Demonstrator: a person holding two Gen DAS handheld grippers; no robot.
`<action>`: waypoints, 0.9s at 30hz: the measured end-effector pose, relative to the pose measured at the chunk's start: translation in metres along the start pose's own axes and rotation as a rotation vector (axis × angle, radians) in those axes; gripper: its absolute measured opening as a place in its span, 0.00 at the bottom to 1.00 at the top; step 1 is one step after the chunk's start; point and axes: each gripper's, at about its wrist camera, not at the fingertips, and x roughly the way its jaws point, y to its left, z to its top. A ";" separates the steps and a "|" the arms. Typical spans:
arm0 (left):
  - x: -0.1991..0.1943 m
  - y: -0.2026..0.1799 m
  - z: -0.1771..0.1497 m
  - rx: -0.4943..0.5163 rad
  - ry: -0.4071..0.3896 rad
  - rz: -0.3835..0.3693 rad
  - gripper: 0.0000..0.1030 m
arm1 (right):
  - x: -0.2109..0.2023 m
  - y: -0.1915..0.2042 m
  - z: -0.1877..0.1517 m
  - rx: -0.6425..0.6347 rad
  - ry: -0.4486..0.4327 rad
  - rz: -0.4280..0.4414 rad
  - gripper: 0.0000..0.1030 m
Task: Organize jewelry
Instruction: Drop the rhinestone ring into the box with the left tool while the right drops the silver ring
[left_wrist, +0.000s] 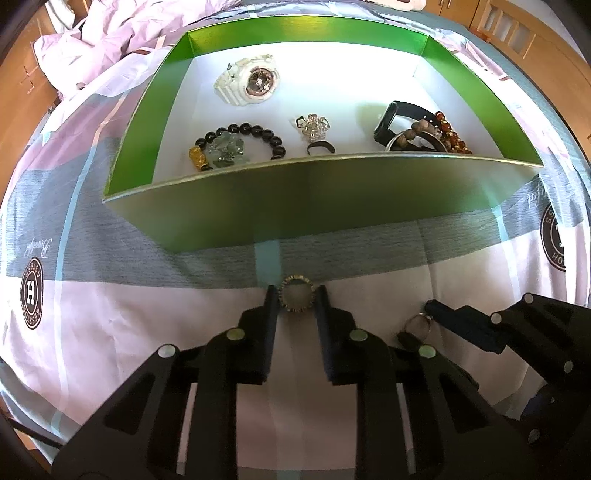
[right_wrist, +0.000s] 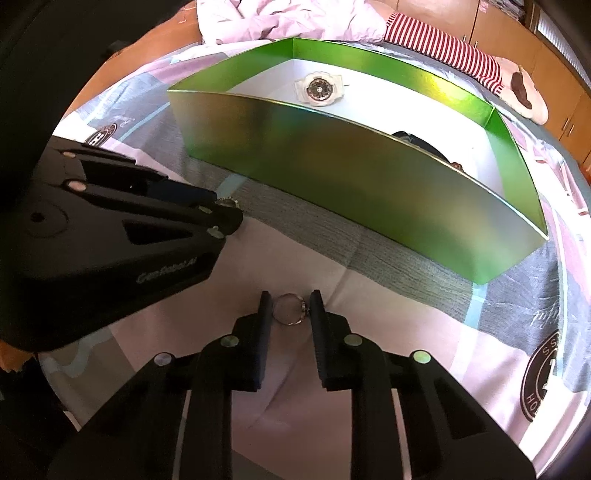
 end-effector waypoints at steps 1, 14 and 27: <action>-0.001 0.000 0.000 0.000 0.001 -0.001 0.20 | 0.000 0.000 0.001 0.000 -0.001 -0.001 0.21; -0.020 -0.002 0.001 -0.006 -0.031 -0.006 0.20 | -0.019 -0.025 0.005 0.067 -0.039 -0.073 0.21; -0.079 0.003 0.019 -0.004 -0.227 -0.021 0.20 | -0.082 -0.047 0.036 0.132 -0.235 -0.090 0.21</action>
